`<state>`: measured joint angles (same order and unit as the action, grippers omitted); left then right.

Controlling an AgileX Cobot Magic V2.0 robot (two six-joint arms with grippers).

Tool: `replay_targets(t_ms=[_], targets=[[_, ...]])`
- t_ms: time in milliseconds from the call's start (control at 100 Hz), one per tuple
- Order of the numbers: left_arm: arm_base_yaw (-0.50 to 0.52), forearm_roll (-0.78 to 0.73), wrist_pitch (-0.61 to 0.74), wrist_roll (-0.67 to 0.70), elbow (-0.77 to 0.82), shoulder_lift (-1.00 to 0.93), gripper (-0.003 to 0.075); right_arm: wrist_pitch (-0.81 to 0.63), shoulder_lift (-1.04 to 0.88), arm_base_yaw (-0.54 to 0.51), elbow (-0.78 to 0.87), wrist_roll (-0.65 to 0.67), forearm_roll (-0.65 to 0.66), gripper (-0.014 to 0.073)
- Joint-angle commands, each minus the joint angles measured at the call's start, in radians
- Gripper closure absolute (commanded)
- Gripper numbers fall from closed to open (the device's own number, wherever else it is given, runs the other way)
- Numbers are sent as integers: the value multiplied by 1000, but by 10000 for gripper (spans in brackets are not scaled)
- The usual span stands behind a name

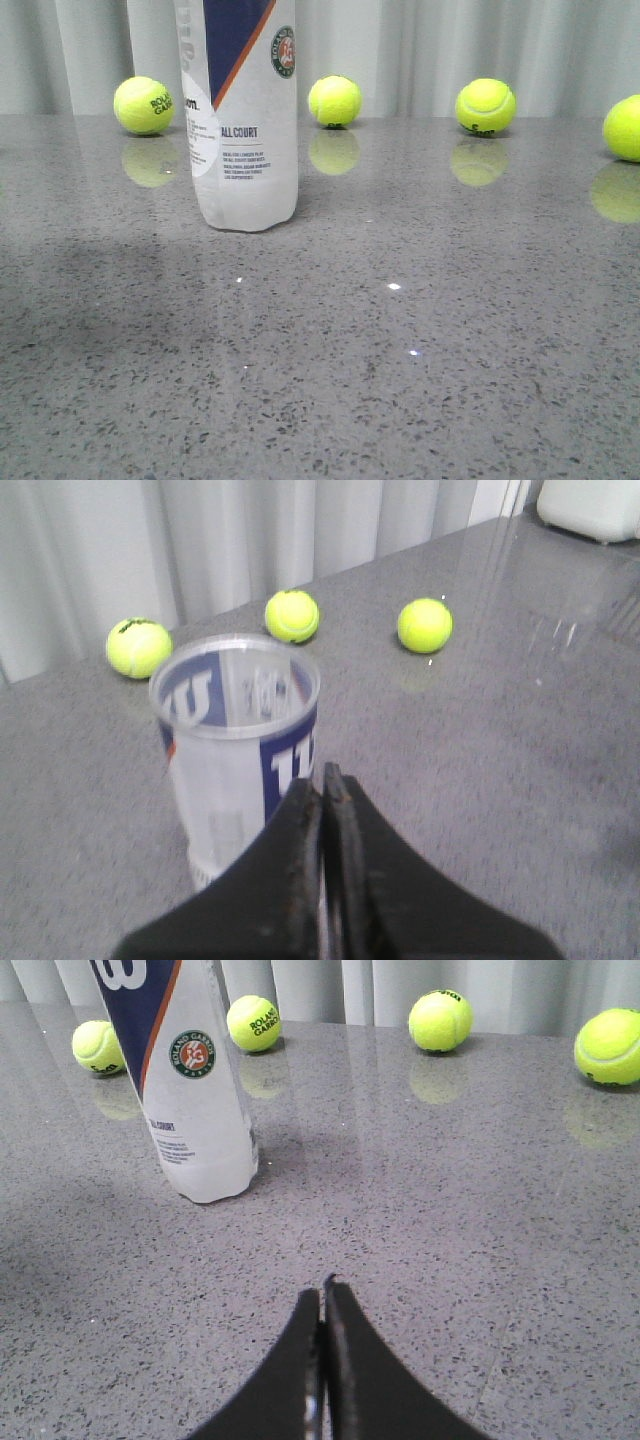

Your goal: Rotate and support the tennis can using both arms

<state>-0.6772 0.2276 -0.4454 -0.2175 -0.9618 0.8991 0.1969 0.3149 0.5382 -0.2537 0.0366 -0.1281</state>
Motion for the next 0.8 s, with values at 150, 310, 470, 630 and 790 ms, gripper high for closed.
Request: replay_targets(t_ms=[150,310,470,630,790], targets=[[-2,-65,77,9,148,-155,739,-75,4,-1,-28,-11,7,654],[101,-146,93,65,227,-218,739,-75,4,-1,-28,-11,7,654],[258,-148,93,65,272,-271,738,-75,4,-1,-28,-11,7,654],[391,-148,93,65,281,-292,738,-75,4,-1,-28,-11,7,654],[441,-228,95,71,318,-389,739,-75,4,-1,-28,-11,7,654]])
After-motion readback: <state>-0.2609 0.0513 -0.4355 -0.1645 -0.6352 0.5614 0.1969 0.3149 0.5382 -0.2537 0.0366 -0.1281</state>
